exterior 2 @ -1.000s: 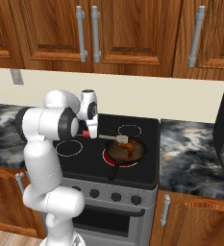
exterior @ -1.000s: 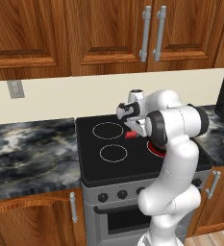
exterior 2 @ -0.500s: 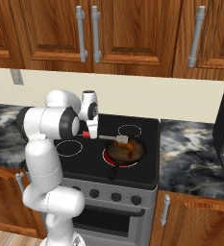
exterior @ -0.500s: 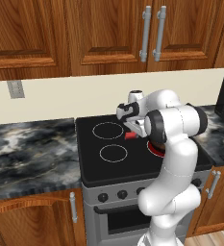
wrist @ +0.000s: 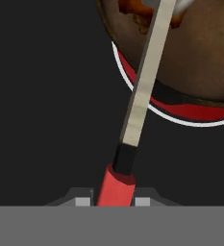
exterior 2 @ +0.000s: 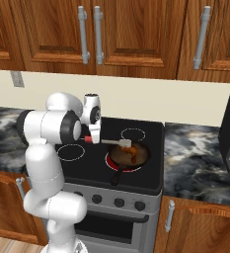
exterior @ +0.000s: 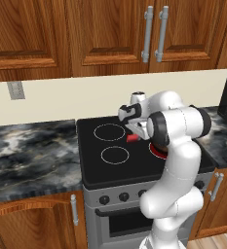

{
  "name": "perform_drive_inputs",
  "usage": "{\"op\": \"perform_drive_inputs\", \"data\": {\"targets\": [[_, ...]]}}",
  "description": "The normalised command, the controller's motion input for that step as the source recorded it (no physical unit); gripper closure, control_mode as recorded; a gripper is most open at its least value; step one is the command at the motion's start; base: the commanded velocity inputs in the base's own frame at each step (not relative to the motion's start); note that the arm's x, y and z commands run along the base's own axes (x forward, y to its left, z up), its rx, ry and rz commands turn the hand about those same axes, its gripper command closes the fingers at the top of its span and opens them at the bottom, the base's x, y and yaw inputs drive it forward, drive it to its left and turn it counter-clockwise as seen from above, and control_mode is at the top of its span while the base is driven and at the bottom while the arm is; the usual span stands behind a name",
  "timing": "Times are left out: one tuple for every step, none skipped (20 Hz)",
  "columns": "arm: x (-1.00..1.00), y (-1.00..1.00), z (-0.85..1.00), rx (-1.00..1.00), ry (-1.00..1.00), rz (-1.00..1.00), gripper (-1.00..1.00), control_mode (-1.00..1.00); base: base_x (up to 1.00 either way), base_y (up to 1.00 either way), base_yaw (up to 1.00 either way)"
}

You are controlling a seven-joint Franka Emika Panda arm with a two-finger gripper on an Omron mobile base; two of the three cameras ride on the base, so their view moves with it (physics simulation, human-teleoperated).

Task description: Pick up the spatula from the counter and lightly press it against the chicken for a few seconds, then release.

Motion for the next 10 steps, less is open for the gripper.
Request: {"op": "perform_drive_inputs", "data": {"targets": [[-0.22, 0.00, 0.04, 0.01, 0.00, 0.00, 1.00, -1.00, 0.00, 0.00, 0.00], [-0.23, 0.00, 0.09, 0.01, -0.02, 0.00, 1.00, -1.00, 0.00, 0.00, 0.00], [-0.26, 0.00, 0.18, 0.01, -0.05, 0.00, 1.00, -1.00, 0.00, 0.00, 0.00], [-0.28, 0.00, 0.20, 0.00, -0.06, 0.00, 1.00, -1.00, 0.00, 0.00, 0.00], [-0.41, 0.03, 0.17, 0.00, -0.07, 0.00, 1.00, -1.00, 0.00, 0.00, 0.00], [-0.44, 0.03, 0.18, 0.00, -0.08, 0.00, 1.00, -1.00, 0.00, 0.00, 0.00], [-0.49, 0.05, 0.20, 0.00, -0.09, 0.00, 1.00, -1.00, 0.00, 0.00, 0.00], [-0.50, 0.08, 0.25, 0.00, -0.11, 0.00, 1.00, -1.00, 0.00, 0.00, 0.00], [-0.51, 0.09, 0.26, 0.00, -0.12, 0.00, 1.00, -1.00, 0.00, 0.00, 0.00], [-0.50, 0.09, 0.27, 0.00, -0.11, 0.00, 1.00, -1.00, 0.00, 0.00, 0.00]]}}
